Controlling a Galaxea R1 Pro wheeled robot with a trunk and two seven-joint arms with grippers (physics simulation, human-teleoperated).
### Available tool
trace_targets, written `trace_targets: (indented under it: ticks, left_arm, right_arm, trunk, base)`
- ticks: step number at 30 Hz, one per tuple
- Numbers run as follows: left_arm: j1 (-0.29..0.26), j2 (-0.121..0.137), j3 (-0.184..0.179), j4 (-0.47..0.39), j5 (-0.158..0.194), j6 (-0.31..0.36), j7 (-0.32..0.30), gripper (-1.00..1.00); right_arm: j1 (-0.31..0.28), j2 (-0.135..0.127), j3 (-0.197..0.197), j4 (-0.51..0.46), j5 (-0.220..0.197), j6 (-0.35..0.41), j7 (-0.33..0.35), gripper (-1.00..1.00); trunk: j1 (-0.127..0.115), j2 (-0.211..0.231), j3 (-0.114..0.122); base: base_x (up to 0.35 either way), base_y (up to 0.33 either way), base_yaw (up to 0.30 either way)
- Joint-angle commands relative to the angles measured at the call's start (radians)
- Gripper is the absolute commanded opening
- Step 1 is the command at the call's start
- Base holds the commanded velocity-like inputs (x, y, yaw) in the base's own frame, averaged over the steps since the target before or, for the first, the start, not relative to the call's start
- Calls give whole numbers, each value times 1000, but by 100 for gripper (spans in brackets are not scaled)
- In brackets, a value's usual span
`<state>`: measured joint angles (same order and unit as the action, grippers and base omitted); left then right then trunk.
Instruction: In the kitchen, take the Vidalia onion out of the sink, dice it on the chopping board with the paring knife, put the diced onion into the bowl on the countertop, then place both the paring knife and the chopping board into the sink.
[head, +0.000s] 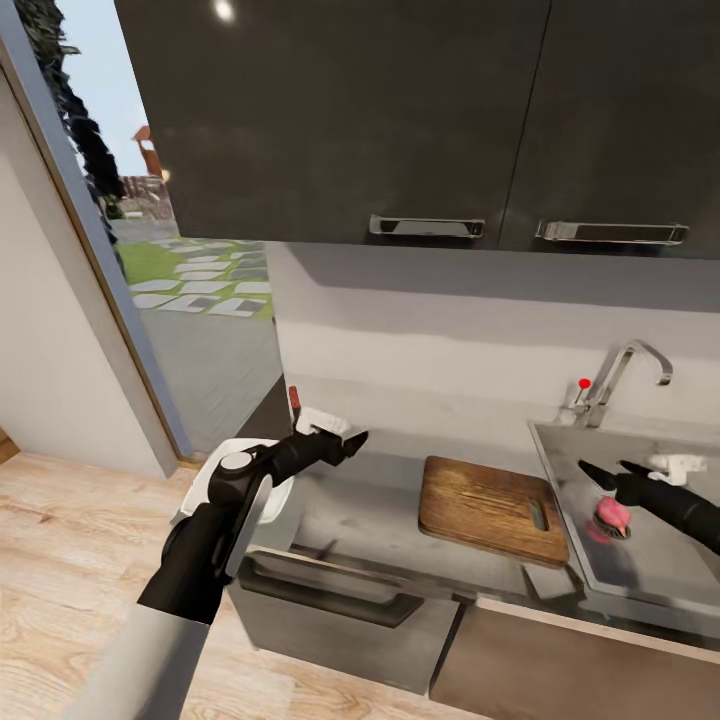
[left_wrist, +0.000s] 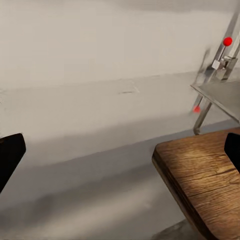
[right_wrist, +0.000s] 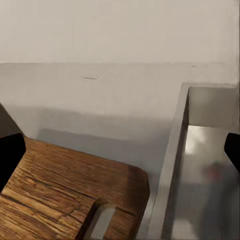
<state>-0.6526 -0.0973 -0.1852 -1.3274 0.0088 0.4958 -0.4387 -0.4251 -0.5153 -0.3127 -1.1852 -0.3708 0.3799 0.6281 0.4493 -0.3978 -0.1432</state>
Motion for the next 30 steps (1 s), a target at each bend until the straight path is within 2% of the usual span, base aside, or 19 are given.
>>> trace_targets:
  ticks: [1, 5, 9, 12, 19, 25, 30]
  left_arm:
    - [-1, 3, 2, -1, 1, 7, -3, 100]
    - [22, -1, 24, -24, 20, -1, -7, 100]
    - [44, 0, 47, -47, 20, 2, -7, 100]
    - [61, 3, 46, -63, 20, 14, -8, 100]
    - [95, 2, 47, -95, 20, 54, -9, 100]
    - [97, -27, 49, -126, 20, 87, -9, 100]
    - [93, -33, 50, -154, 20, 116, -10, 100]
  right_arm:
    - [0, 0, -17, 0, 14, 9, 11, 100]
    - [12, -23, -39, -22, -10, -8, 22, 100]
    - [13, -45, -61, -45, -33, -7, 24, 100]
    - [16, -39, -46, -57, -47, -7, 34, 100]
    - [17, -31, -7, -57, -44, -2, 46, 100]
    - [0, -29, 27, -67, -39, 21, 12, 100]
    - [-27, -29, 55, -73, -39, 49, -16, 100]
  trunk:
    - [1, -2, -2]
    - [1, -2, -2]
    - [1, -2, -2]
    - [1, -2, -2]
    - [1, -2, -2]
    - [1, -2, -2]
    - [1, -2, -2]
  base:
    - [0, 0, 0]
    - [0, 0, 0]
    - [0, 0, 0]
    - [0, 0, 0]
    - [0, 0, 0]
    - [0, 0, 0]
    - [0, 0, 0]
